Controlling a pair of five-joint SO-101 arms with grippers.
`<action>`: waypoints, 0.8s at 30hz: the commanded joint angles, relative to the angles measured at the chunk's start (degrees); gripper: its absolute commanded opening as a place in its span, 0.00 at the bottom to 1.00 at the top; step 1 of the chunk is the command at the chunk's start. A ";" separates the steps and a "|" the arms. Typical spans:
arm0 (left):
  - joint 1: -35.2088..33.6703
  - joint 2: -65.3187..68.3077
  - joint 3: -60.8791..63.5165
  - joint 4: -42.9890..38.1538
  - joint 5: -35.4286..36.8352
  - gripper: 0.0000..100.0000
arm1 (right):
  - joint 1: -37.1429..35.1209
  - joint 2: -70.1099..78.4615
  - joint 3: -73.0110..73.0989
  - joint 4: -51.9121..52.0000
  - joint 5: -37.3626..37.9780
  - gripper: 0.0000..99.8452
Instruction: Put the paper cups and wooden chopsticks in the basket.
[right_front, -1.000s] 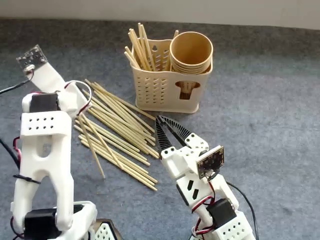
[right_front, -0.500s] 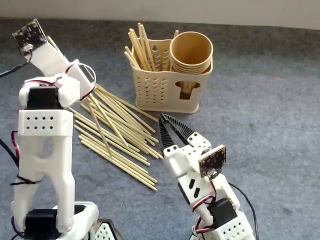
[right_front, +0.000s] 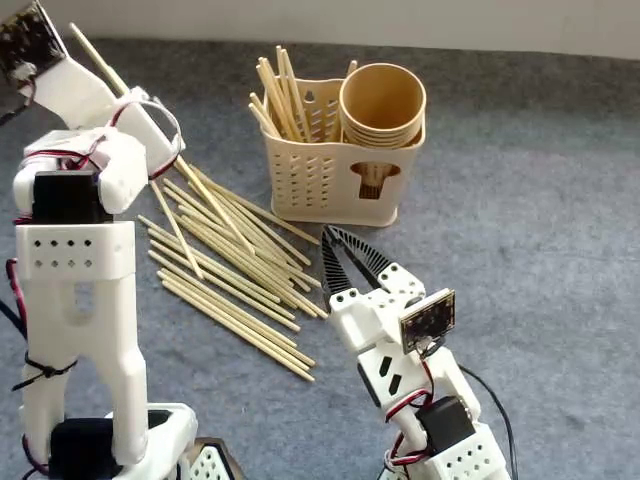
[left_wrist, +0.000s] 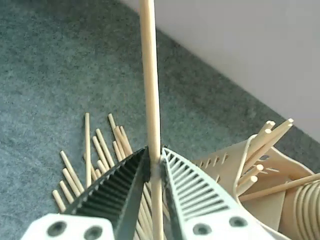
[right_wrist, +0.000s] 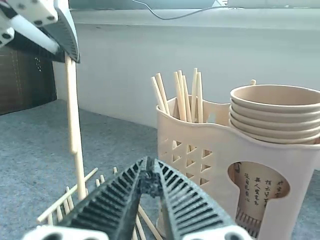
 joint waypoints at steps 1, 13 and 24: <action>1.19 -2.68 -7.52 0.26 0.44 0.01 | 0.66 -0.84 5.58 -1.36 0.00 0.00; 6.99 -2.68 -10.95 -3.52 0.44 0.01 | 0.66 -0.75 5.58 -1.27 0.00 0.00; 10.07 -2.59 -10.51 -20.92 0.26 0.01 | 0.66 -0.75 5.58 0.40 0.00 0.00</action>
